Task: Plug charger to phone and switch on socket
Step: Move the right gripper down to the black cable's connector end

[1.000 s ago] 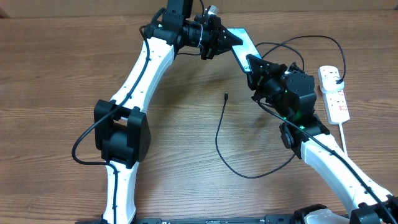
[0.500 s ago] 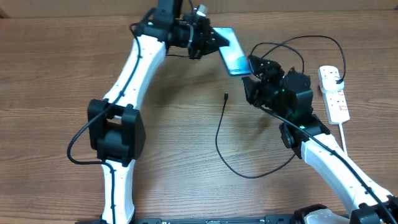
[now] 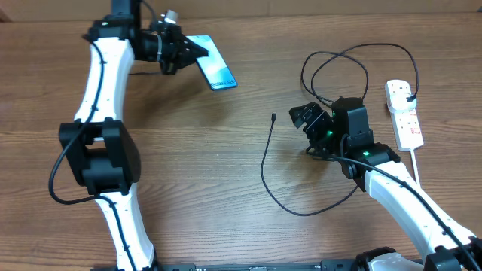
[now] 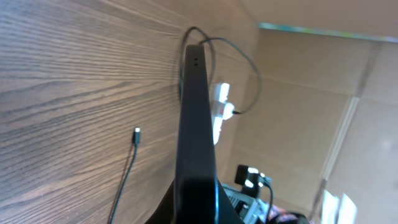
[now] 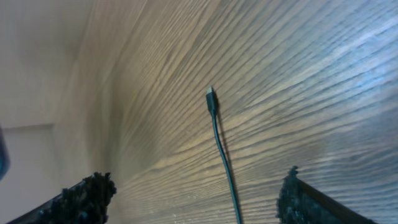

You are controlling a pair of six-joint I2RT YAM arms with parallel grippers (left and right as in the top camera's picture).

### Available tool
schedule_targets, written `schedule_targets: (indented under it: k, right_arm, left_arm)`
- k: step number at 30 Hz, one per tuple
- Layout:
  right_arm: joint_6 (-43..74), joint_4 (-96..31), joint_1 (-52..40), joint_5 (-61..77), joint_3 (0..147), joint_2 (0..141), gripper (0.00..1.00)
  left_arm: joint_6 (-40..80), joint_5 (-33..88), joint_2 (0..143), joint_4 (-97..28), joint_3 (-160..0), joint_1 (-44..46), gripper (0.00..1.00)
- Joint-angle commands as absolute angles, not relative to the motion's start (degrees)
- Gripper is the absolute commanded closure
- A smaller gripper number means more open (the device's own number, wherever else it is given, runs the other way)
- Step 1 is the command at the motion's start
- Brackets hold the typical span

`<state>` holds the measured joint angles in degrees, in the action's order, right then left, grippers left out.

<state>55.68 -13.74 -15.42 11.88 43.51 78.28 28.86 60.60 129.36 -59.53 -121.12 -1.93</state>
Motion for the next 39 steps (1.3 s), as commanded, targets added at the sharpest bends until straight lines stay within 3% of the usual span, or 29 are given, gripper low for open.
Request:
schedule_targets:
  k: [1, 6, 15, 39]
  right_arm:
    - [43.2, -13.67, -15.46, 17.63, 44.34, 77.82, 0.23]
    - [42.0, -17.98, -15.38, 20.73, 47.68, 77.82, 0.28]
    - [33.69, -36.38, -15.38, 20.69, 68.01, 87.31, 0.3]
    - [34.65, -25.74, -15.49, 24.95, 70.81, 110.48, 0.48]
  left_arm:
    - [23.73, 73.06, 129.1, -59.79, -122.04, -3.62, 0.96]
    - [23.81, 79.46, 129.1, -59.75, -122.04, -5.04, 0.96]
    - [24.45, 81.06, 129.1, -59.75, -122.04, -5.39, 0.96]
    - [24.38, 80.79, 129.1, -59.72, -122.04, -5.23, 0.95]
